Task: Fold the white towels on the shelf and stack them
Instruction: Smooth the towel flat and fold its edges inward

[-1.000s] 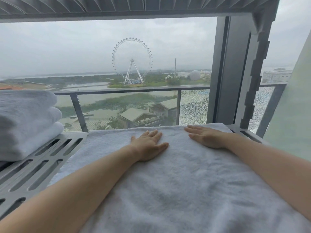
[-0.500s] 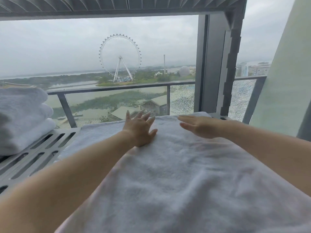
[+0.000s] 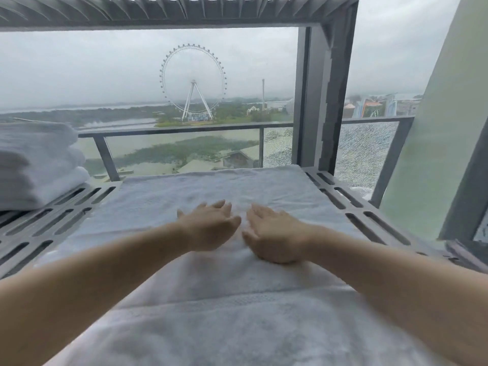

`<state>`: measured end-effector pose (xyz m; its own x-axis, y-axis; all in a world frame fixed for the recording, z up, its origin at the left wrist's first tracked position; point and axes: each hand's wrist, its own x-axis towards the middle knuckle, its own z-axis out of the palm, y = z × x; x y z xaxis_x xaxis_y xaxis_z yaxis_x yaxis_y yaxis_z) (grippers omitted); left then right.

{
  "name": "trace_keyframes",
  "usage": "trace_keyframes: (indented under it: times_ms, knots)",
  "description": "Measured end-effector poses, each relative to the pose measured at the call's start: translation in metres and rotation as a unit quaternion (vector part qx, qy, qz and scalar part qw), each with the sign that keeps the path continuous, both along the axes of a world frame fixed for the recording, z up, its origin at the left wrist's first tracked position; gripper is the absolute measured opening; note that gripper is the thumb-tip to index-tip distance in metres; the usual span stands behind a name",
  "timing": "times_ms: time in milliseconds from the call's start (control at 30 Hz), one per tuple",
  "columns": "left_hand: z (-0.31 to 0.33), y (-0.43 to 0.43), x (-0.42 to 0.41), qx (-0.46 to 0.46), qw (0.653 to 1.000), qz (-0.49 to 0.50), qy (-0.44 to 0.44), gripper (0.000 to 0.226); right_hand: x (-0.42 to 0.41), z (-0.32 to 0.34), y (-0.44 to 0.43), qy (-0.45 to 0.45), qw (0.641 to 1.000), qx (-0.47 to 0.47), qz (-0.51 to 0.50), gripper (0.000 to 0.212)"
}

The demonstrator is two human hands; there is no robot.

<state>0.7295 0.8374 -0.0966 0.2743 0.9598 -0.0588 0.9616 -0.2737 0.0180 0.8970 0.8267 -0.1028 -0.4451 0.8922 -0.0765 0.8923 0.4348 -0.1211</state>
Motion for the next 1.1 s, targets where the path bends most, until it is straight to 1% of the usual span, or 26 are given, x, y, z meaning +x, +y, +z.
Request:
trace_keyframes:
  times_ms: [33, 67, 133, 200, 233, 300, 333, 400, 467, 533, 600, 633, 667, 700, 733, 800, 867, 900, 967, 1033, 1067, 1100]
  knots:
    - [-0.008, -0.011, -0.003, -0.006, 1.0, -0.01, 0.013, 0.079, 0.005, -0.002, -0.005, -0.003, 1.0, 0.001, -0.003, 0.067]
    - [-0.012, -0.022, -0.008, -0.007, 1.0, 0.004, 0.004, 0.076, 0.013, 0.0, -0.009, 0.001, 1.0, -0.004, -0.014, 0.067]
    - [-0.008, -0.036, -0.016, 0.0, 0.998, 0.062, -0.006, 0.066, 0.031, 0.009, -0.011, 0.004, 0.999, -0.01, -0.05, 0.068]
    - [0.004, -0.05, -0.012, 0.005, 0.994, 0.106, 0.006, 0.068, 0.045, 0.018, -0.016, -0.007, 0.998, 0.007, -0.063, 0.07]
    - [0.008, -0.056, -0.005, 0.012, 0.994, 0.111, -0.001, 0.068, 0.045, 0.021, -0.021, 0.005, 0.999, 0.014, -0.048, 0.069]
    - [0.009, -0.074, 0.014, 0.02, 0.994, 0.098, -0.045, 0.063, 0.039, 0.018, -0.04, 0.047, 0.999, 0.007, 0.014, 0.068]
    - [0.004, -0.084, 0.022, 0.013, 0.994, 0.087, -0.063, 0.061, 0.036, 0.013, -0.05, 0.052, 0.997, -0.001, 0.049, 0.066]
    - [-0.005, -0.105, 0.032, -0.006, 0.996, 0.072, -0.059, 0.061, 0.041, 0.002, -0.064, 0.03, 0.995, 0.002, 0.098, 0.062]
    - [-0.006, -0.12, 0.032, -0.007, 0.995, 0.091, -0.049, 0.064, 0.058, 0.004, -0.066, 0.008, 0.996, 0.002, 0.085, 0.06]
    - [0.0, -0.13, 0.032, 0.004, 0.988, 0.141, -0.059, 0.063, 0.072, 0.012, -0.066, -0.004, 0.999, 0.006, 0.051, 0.06]
    - [0.001, -0.141, 0.04, 0.075, 0.981, 0.164, -0.067, 0.061, 0.076, 0.014, -0.073, 0.011, 0.998, 0.027, 0.063, 0.061]
    - [-0.003, -0.147, 0.046, 0.121, 0.978, 0.15, -0.081, 0.06, 0.076, 0.012, -0.078, 0.036, 0.995, 0.027, 0.085, 0.061]
    - [-0.007, -0.152, 0.052, 0.141, 0.977, 0.123, -0.098, 0.06, 0.076, 0.007, -0.084, 0.061, 0.992, 0.015, 0.109, 0.059]
    - [-0.01, -0.158, 0.057, 0.122, 0.983, 0.092, -0.106, 0.06, 0.078, 0.003, -0.09, 0.074, 0.989, 0.001, 0.129, 0.056]
    - [-0.012, -0.162, 0.06, 0.078, 0.99, 0.072, -0.097, 0.059, 0.082, 0.0, -0.095, 0.079, 0.988, -0.005, 0.135, 0.052]
    - [-0.012, -0.164, 0.062, 0.006, 0.995, 0.075, -0.072, 0.056, 0.091, 0.003, -0.102, 0.096, 0.989, 0.009, 0.115, 0.046]
    - [-0.008, -0.164, 0.063, -0.015, 0.993, 0.092, -0.066, 0.055, 0.098, 0.01, -0.112, 0.127, 0.986, 0.051, 0.097, 0.041]
    - [-0.007, -0.164, 0.065, -0.018, 0.993, 0.095, -0.064, 0.055, 0.1, 0.013, -0.119, 0.159, 0.981, 0.068, 0.091, 0.037]
    - [-0.006, -0.165, 0.067, -0.018, 0.993, 0.093, -0.064, 0.055, 0.103, 0.018, -0.138, 0.215, 0.969, 0.069, 0.102, 0.03]
    - [-0.006, -0.169, 0.068, 0.0, 0.993, 0.09, -0.08, 0.055, 0.106, 0.017, -0.157, 0.217, 0.963, 0.069, 0.144, 0.027]
    - [-0.005, -0.172, 0.068, 0.022, 0.99, 0.085, -0.11, 0.054, 0.108, 0.015, -0.165, 0.21, 0.961, 0.073, 0.166, 0.03]
    - [-0.005, -0.176, 0.068, 0.053, 0.983, 0.07, -0.159, 0.051, 0.109, 0.014, -0.173, 0.204, 0.959, 0.077, 0.181, 0.037]
